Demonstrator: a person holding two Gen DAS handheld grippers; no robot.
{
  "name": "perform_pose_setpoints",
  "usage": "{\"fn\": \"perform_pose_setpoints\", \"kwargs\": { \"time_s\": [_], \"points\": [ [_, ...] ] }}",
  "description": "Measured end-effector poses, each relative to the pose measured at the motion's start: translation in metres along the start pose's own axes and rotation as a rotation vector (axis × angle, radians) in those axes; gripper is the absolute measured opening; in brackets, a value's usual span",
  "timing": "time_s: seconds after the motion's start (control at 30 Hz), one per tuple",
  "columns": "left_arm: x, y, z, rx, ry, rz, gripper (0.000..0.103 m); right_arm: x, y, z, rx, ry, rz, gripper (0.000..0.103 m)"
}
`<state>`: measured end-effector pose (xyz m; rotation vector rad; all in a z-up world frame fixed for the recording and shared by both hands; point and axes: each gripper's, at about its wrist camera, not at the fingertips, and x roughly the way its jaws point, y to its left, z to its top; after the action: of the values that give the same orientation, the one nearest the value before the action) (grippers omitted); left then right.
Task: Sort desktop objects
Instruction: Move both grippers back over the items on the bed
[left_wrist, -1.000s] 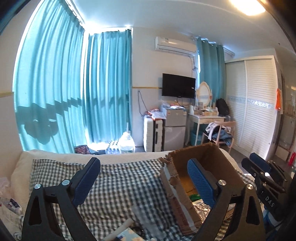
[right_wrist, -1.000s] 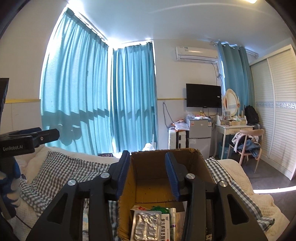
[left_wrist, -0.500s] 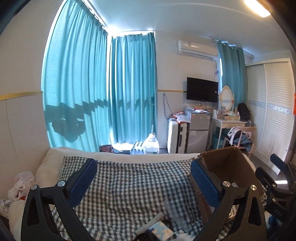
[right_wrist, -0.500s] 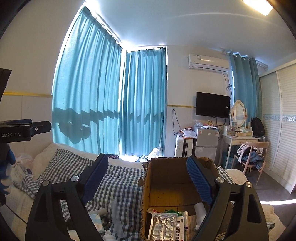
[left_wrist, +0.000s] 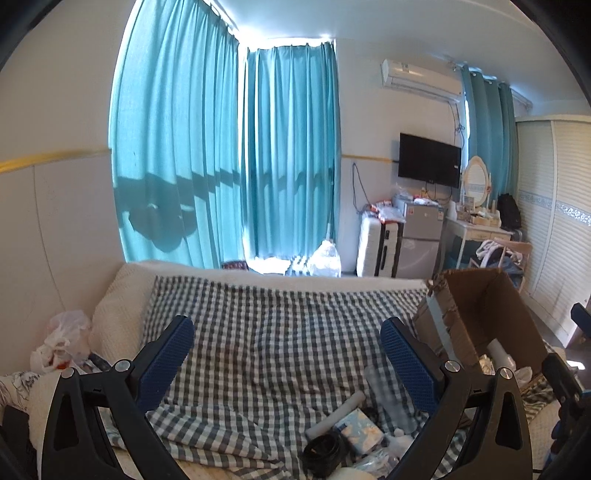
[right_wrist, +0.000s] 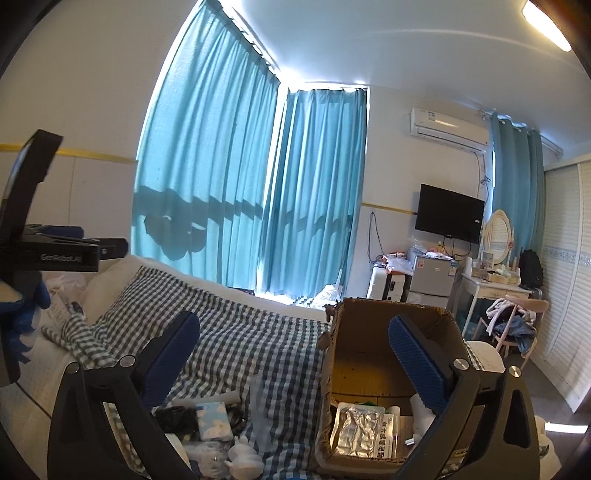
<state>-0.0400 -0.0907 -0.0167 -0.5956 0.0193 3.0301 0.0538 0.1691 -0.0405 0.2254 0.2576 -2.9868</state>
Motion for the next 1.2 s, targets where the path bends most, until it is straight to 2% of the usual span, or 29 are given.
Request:
{"fn": "perform_pose_setpoints", "kwargs": {
  "time_s": [0.2,0.37,0.4,0.47,0.57,0.63,0.73,0.83,0.93,1.03,1.2],
  "points": [
    [0.019,0.003,-0.026,0.020,0.058,0.002,0.103,0.006,0.009,-0.015,-0.013,0.019,0.069,0.103],
    [0.038,0.004,-0.045,0.004,0.091,-0.010,0.103,0.022,0.020,-0.036,-0.021,0.068,0.148,0.102],
    [0.042,0.004,-0.050,0.005,0.102,-0.014,0.103,0.028,0.025,-0.043,-0.037,0.089,0.153,0.101],
    [0.051,0.004,-0.059,0.007,0.117,-0.028,0.103,0.038,0.031,-0.054,-0.055,0.130,0.178,0.090],
    [0.067,0.007,-0.073,-0.012,0.165,-0.059,0.102,0.055,0.043,-0.071,-0.079,0.190,0.213,0.087],
    [0.081,0.004,-0.085,0.006,0.212,-0.069,0.091,0.061,0.048,-0.081,-0.092,0.220,0.222,0.087],
    [0.095,-0.007,-0.103,0.084,0.271,-0.064,0.081,0.072,0.052,-0.098,-0.096,0.272,0.231,0.087],
    [0.107,-0.014,-0.118,0.126,0.331,-0.103,0.075,0.083,0.051,-0.114,-0.089,0.331,0.228,0.087],
    [0.119,-0.017,-0.131,0.133,0.389,-0.136,0.073,0.091,0.047,-0.123,-0.075,0.375,0.228,0.085],
    [0.133,-0.017,-0.142,0.117,0.441,-0.130,0.073,0.101,0.043,-0.135,-0.072,0.422,0.223,0.077],
    [0.146,-0.019,-0.157,0.120,0.499,-0.161,0.073,0.112,0.038,-0.150,-0.054,0.491,0.237,0.076]
  ]
}}
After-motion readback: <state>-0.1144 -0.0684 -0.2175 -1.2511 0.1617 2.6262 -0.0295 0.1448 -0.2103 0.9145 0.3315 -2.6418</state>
